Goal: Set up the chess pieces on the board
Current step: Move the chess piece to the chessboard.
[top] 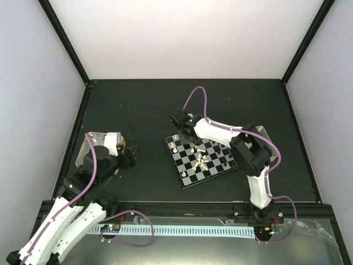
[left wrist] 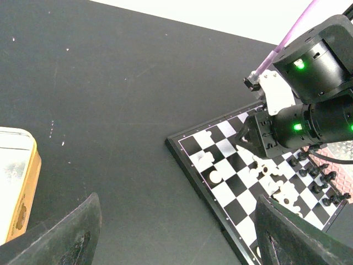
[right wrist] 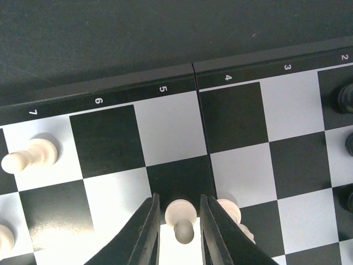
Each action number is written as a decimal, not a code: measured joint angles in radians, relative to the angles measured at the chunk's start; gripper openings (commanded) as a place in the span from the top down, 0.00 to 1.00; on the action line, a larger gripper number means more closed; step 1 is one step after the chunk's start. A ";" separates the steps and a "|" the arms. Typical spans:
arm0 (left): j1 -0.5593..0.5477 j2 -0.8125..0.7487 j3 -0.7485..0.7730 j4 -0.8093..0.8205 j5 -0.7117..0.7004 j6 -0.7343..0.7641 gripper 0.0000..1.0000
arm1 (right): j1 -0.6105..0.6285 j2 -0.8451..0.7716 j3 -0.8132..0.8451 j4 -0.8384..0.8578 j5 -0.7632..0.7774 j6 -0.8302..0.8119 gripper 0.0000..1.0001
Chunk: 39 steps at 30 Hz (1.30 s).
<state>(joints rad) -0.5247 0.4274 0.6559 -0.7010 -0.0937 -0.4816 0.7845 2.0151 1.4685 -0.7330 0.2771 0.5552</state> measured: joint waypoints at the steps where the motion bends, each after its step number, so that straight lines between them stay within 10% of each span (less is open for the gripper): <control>1: 0.000 0.000 0.000 0.000 0.000 0.000 0.23 | 0.000 0.000 0.000 -0.002 0.000 0.000 0.81; 20: 0.000 0.000 0.000 0.000 0.000 0.000 0.23 | 0.002 0.000 0.001 0.053 -0.120 -0.015 0.95; 39: 0.000 0.000 0.000 0.000 0.000 0.000 0.23 | 0.036 0.051 0.058 0.074 -0.201 -0.033 0.76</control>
<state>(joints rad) -0.5247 0.4274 0.6559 -0.7010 -0.0940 -0.4816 0.8207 2.0666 1.5265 -0.6586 0.0757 0.5224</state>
